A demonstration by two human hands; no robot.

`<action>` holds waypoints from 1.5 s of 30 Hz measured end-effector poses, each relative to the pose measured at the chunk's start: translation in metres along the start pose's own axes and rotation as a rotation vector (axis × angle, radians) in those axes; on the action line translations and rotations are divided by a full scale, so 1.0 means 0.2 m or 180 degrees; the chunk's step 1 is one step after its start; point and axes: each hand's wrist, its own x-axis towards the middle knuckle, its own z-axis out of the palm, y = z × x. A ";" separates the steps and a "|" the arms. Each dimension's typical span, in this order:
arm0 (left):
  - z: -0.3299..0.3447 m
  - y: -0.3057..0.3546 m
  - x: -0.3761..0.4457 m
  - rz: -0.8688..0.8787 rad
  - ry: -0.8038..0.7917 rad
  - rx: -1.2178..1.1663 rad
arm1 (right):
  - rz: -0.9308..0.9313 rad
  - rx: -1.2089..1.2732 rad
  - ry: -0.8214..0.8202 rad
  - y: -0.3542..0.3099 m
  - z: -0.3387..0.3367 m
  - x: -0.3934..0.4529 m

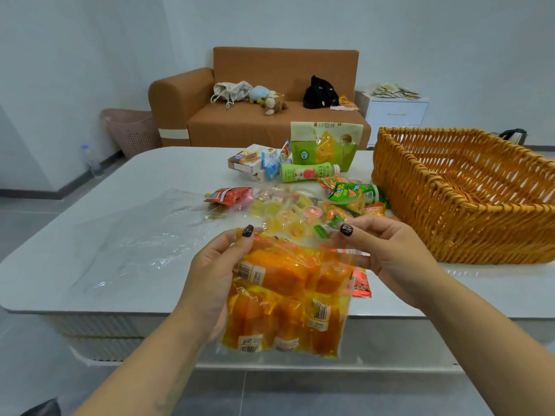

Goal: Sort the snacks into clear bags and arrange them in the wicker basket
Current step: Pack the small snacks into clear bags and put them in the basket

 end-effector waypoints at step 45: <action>-0.02 0.01 0.20 0.0067 -0.0624 0.0444 | -0.0481 -0.0824 -0.0483 -0.03 -0.28 0.11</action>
